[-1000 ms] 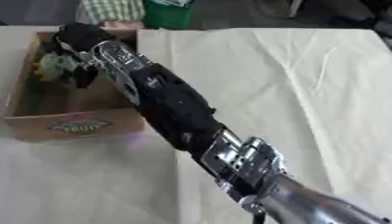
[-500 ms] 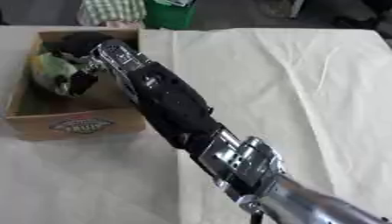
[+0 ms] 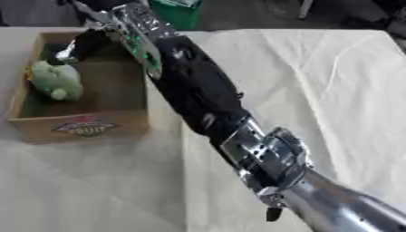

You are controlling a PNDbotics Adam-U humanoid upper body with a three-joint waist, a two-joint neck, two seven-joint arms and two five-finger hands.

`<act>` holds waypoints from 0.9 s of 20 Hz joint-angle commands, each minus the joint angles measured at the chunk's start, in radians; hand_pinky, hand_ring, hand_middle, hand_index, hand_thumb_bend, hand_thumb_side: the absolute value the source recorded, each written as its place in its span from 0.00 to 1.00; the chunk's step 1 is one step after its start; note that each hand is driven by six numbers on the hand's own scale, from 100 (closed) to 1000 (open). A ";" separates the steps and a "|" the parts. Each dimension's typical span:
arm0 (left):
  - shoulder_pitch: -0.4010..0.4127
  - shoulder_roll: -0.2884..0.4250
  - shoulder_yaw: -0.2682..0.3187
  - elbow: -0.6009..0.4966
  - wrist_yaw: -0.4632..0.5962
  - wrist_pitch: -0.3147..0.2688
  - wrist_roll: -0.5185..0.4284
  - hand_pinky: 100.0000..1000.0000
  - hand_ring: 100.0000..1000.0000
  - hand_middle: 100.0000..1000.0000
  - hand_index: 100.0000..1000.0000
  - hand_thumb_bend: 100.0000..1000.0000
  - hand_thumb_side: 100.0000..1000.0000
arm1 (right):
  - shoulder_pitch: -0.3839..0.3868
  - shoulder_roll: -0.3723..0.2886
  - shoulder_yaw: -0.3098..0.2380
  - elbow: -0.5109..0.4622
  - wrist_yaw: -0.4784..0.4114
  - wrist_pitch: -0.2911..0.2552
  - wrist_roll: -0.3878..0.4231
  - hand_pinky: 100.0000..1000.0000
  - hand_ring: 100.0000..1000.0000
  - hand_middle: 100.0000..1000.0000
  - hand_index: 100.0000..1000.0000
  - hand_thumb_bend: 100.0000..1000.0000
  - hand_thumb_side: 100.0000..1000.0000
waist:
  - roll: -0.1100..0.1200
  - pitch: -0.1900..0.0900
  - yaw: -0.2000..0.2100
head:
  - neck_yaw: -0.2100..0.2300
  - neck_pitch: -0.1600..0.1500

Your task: Pick up objects on the table and place them in the box.

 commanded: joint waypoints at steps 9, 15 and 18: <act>0.013 0.025 0.016 -0.017 -0.017 0.002 0.017 0.75 0.44 0.44 0.65 0.00 0.57 | 0.019 -0.245 -0.039 -0.362 -0.427 0.184 -0.036 0.85 0.66 0.53 0.92 0.36 0.71 | 0.017 -0.039 -0.041 | 0.052 0.027; 0.025 0.025 0.025 -0.017 -0.025 0.000 0.028 0.75 0.44 0.44 0.65 0.00 0.57 | 0.170 -0.454 -0.100 -0.658 -0.753 0.296 -0.393 0.83 0.64 0.54 0.86 0.02 0.61 | 0.029 -0.046 -0.075 | 0.120 0.036; 0.026 0.024 0.027 -0.017 -0.028 -0.001 0.031 0.75 0.44 0.44 0.65 0.00 0.57 | 0.262 -0.542 -0.124 -0.777 -0.872 0.302 -0.533 0.81 0.62 0.55 0.82 0.00 0.33 | 0.034 -0.045 -0.088 | 0.138 0.033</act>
